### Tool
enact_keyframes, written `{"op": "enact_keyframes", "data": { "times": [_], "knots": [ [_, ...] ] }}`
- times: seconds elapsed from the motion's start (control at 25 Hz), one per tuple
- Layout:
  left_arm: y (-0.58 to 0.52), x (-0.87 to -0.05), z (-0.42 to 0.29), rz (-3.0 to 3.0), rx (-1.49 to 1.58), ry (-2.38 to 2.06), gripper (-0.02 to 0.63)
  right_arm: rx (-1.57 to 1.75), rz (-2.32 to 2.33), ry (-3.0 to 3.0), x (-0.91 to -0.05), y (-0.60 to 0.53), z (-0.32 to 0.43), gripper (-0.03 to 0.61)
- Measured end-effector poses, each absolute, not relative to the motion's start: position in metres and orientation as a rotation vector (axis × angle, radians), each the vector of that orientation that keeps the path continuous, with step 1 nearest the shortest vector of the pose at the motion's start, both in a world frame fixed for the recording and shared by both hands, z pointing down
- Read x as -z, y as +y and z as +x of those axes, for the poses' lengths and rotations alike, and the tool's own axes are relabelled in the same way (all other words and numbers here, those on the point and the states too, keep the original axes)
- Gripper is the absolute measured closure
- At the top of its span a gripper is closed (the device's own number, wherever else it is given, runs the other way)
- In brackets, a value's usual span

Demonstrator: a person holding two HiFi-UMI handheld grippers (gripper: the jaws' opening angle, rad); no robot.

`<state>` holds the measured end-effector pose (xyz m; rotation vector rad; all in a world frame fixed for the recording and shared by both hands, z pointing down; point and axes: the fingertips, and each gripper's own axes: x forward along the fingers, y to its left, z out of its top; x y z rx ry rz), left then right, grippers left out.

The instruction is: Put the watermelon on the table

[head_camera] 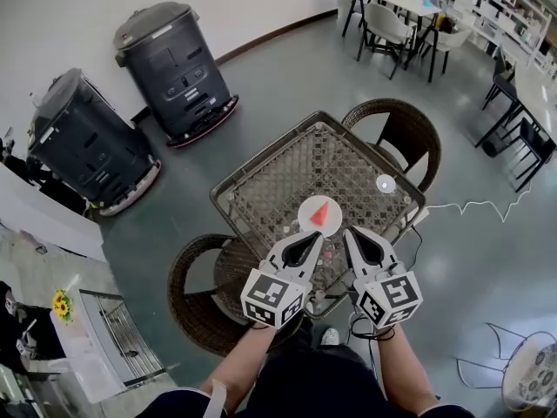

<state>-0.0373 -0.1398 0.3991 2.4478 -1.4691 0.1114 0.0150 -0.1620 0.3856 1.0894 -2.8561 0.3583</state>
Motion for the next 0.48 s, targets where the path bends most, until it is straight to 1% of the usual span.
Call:
{"op": "enact_keyframes", "data": {
  "times": [0.48],
  "knots": [
    [-0.1399,-0.4007,-0.0341,2.436,-0.117,-1.476,0.607,-0.35,1.09,-2.869,-0.384,-0.1622,0.0176,0.575]
  ]
}}
